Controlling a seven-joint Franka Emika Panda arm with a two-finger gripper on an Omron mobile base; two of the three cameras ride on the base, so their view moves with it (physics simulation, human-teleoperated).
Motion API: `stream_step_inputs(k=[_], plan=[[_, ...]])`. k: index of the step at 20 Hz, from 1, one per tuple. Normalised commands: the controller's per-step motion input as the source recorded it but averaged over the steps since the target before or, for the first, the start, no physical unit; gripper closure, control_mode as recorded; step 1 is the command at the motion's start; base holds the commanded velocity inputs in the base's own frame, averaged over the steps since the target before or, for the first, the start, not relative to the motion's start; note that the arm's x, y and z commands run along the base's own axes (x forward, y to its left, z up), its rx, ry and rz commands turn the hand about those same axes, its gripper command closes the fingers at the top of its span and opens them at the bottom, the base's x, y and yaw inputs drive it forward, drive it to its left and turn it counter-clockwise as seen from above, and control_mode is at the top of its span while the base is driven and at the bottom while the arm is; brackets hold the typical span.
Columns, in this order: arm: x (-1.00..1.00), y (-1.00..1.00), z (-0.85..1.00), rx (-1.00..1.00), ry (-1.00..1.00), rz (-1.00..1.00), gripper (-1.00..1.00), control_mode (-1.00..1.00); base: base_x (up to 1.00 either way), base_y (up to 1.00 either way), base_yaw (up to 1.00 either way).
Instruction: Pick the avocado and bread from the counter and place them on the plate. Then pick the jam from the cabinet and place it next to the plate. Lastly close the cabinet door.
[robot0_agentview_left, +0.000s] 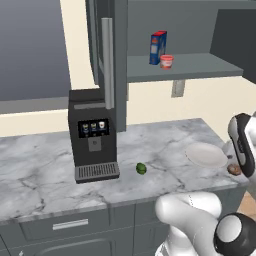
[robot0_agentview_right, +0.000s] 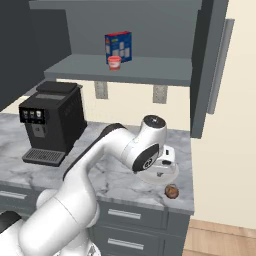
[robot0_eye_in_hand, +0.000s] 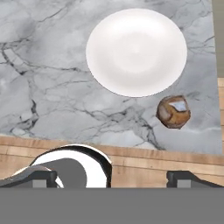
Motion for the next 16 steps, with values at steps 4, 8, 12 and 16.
stream_step_inputs(k=[4,8,12,16], plan=[[0.07,-0.27,-0.26,0.0,0.0,0.03,-1.0,-1.0,0.0,0.0,0.0],[0.17,-0.15,-0.24,0.0,0.0,0.02,-1.0,-1.0,0.0,0.0,0.0],[0.16,-0.17,-0.29,0.0,0.0,0.02,-1.0,-1.0,0.0,0.0,0.0],[0.08,-0.26,-0.29,0.0,0.02,0.0,-1.0,-1.0,0.0,0.0,0.0]])
